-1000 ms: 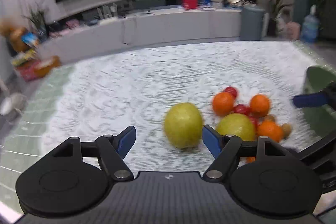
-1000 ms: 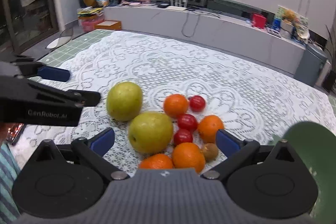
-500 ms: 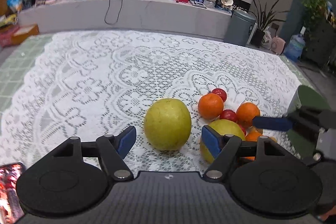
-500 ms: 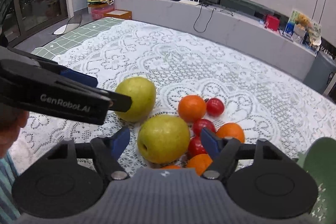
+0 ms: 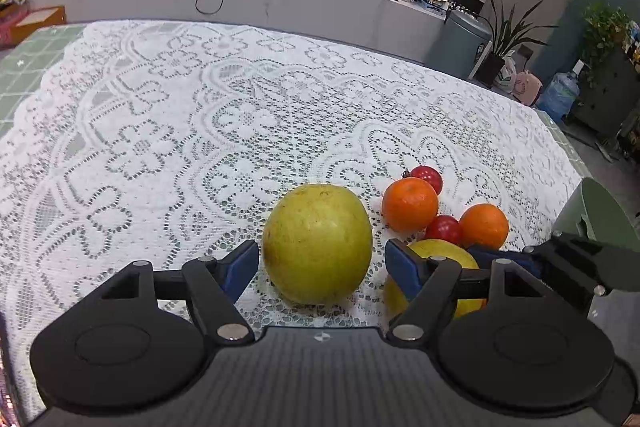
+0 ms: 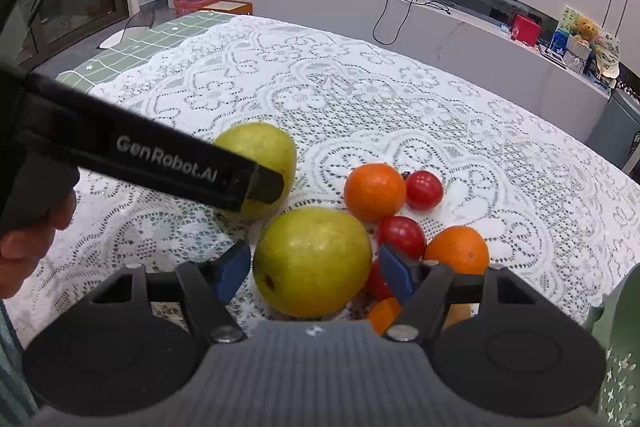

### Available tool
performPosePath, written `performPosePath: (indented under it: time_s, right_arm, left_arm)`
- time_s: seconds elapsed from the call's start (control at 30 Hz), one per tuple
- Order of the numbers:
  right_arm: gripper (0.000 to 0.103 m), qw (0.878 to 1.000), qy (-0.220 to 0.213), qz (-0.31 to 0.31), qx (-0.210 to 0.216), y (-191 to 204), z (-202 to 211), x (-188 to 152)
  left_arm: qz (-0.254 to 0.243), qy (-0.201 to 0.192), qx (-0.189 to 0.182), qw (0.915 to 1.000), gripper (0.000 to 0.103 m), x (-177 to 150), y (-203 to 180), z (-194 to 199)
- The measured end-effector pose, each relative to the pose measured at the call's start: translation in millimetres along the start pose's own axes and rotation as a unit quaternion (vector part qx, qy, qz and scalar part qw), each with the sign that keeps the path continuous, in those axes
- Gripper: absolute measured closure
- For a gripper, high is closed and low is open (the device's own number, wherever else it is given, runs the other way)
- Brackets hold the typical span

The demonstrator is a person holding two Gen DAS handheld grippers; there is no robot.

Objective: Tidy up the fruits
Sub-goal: 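Close the left tool on one yellow-green pear while the right tool grasps the other pear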

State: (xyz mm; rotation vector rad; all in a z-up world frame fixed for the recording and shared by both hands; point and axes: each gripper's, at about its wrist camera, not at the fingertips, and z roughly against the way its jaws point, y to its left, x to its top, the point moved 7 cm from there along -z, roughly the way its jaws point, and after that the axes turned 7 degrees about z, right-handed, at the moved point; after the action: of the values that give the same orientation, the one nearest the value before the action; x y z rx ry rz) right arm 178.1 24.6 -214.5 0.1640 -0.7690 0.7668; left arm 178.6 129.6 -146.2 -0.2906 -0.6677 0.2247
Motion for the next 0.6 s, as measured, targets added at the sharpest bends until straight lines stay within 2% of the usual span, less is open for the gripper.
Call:
performPosePath:
  time_s: [0.07, 0.6]
  right_arm:
    - [0.038, 1.000, 0.000, 0.001, 0.001, -0.3, -2.1, 0.2]
    - [0.039, 1.000, -0.014, 0.003, -0.006, 1.7, -5.2, 2.0]
  left_arm:
    - [0.006, 0.002, -0.001, 1.0000, 0.020, 1.3, 1.3, -3.4]
    - [0.023, 0.006, -0.003, 0.9997, 0.028, 2.3, 3.8, -12.7]
